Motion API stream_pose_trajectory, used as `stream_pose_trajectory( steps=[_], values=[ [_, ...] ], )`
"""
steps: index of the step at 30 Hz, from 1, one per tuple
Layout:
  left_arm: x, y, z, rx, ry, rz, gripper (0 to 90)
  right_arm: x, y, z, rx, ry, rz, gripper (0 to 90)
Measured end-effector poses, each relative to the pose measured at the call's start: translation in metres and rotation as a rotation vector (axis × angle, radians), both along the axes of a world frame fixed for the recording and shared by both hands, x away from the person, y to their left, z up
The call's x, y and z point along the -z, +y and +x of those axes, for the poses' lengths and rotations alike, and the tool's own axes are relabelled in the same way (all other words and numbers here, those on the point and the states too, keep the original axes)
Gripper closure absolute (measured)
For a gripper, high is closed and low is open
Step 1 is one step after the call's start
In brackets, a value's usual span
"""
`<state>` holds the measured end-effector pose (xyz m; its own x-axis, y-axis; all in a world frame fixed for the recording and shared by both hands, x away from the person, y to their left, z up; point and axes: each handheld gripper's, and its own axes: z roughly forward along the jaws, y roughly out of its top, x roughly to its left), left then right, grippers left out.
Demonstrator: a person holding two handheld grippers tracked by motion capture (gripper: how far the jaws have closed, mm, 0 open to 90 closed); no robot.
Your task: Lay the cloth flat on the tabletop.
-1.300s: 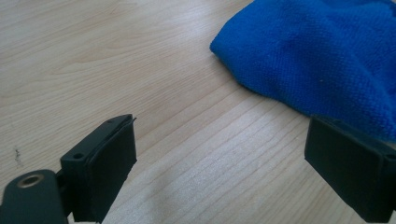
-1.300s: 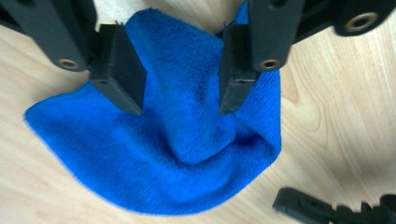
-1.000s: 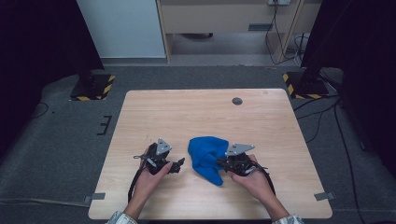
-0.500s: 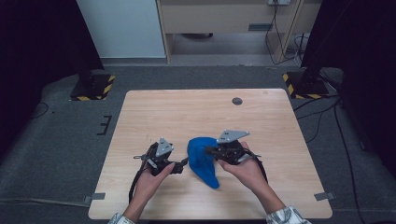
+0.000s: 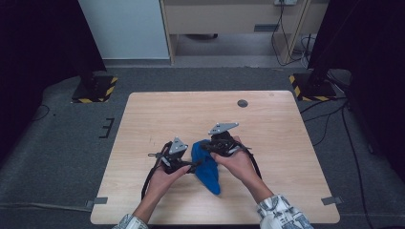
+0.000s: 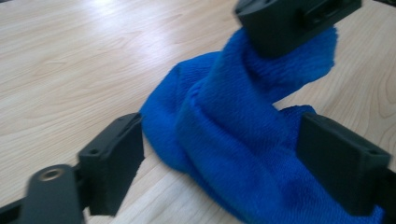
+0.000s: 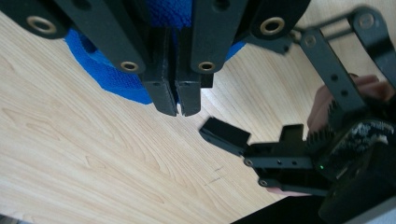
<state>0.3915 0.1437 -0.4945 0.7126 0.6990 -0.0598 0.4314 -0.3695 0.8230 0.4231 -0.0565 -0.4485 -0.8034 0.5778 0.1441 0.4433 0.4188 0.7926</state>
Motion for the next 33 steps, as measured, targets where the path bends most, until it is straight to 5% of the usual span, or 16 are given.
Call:
stream_pose_trajectory(
  steps=[1,10,11,15,16,27,31,33],
  values=[
    [0.000,-0.004,0.002,0.000,-0.018,0.026,20.1,0.001,0.000,0.001,0.001,0.002,-0.002,87.1],
    [0.002,-0.014,0.011,0.056,-0.017,0.046,54.6,0.004,-0.006,0.001,0.019,0.008,-0.017,85.2],
    [0.002,-0.015,0.013,0.069,-0.004,0.037,64.9,0.006,-0.008,0.000,0.024,0.014,-0.014,82.3],
    [0.003,-0.018,0.017,0.086,0.027,0.011,77.9,0.008,-0.012,-0.001,0.041,0.017,-0.007,73.7],
    [0.004,-0.018,0.018,0.093,0.037,0.008,80.4,0.009,-0.018,-0.004,0.060,0.017,-0.005,65.8],
    [0.001,-0.011,0.018,0.053,0.059,-0.021,83.7,0.015,-0.060,-0.030,0.126,-0.033,0.017,36.1],
    [0.002,-0.010,0.018,0.041,0.059,-0.019,83.6,0.022,-0.071,-0.038,0.141,-0.036,0.033,38.1],
    [0.001,-0.010,0.017,0.036,0.053,-0.016,83.4,0.031,-0.074,-0.039,0.130,-0.032,0.018,49.0]
  ],
)
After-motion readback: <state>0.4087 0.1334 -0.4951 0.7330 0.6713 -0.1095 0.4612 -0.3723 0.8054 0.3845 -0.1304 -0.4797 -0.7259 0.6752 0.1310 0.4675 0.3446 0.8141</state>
